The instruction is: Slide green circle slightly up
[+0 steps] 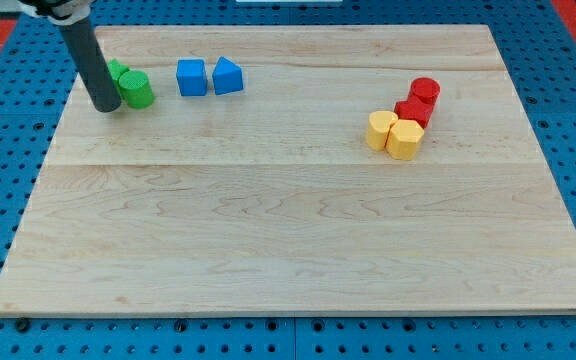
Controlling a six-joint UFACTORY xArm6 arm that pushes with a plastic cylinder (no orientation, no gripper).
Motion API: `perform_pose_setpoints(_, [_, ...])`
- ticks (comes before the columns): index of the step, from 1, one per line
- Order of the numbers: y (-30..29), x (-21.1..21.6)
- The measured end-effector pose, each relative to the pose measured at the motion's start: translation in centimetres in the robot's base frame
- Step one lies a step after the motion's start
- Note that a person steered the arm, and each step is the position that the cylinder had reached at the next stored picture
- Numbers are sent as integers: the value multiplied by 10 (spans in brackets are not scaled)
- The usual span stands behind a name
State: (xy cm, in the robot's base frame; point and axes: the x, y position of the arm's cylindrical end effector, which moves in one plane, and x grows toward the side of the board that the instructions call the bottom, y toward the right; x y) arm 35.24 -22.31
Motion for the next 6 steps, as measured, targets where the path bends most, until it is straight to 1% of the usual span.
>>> perform_pose_setpoints(3, [13,-16])
perform_pose_setpoints(4, [21,3])
perform_pose_setpoints(5, [38,6])
perform_pose_setpoints(6, [49,-4])
